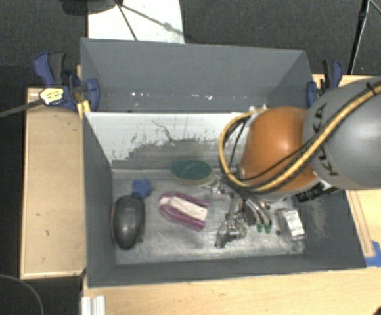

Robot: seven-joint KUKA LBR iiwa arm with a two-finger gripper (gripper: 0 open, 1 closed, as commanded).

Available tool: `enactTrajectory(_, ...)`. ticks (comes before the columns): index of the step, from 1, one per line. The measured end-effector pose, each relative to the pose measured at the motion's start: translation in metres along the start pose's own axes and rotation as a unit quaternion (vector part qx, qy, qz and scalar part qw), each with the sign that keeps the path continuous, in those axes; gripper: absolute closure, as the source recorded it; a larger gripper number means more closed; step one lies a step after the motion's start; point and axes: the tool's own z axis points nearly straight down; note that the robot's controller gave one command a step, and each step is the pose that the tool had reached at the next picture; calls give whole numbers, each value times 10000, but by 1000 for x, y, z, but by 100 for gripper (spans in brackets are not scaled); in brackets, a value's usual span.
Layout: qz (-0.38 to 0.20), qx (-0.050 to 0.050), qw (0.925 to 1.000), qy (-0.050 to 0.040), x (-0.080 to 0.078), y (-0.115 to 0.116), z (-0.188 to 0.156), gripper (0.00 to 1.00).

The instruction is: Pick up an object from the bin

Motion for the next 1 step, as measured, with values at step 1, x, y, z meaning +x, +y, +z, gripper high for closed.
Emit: enactTrajectory(1, 124, -7, 9999, 19, -65, 70, 57, 0)
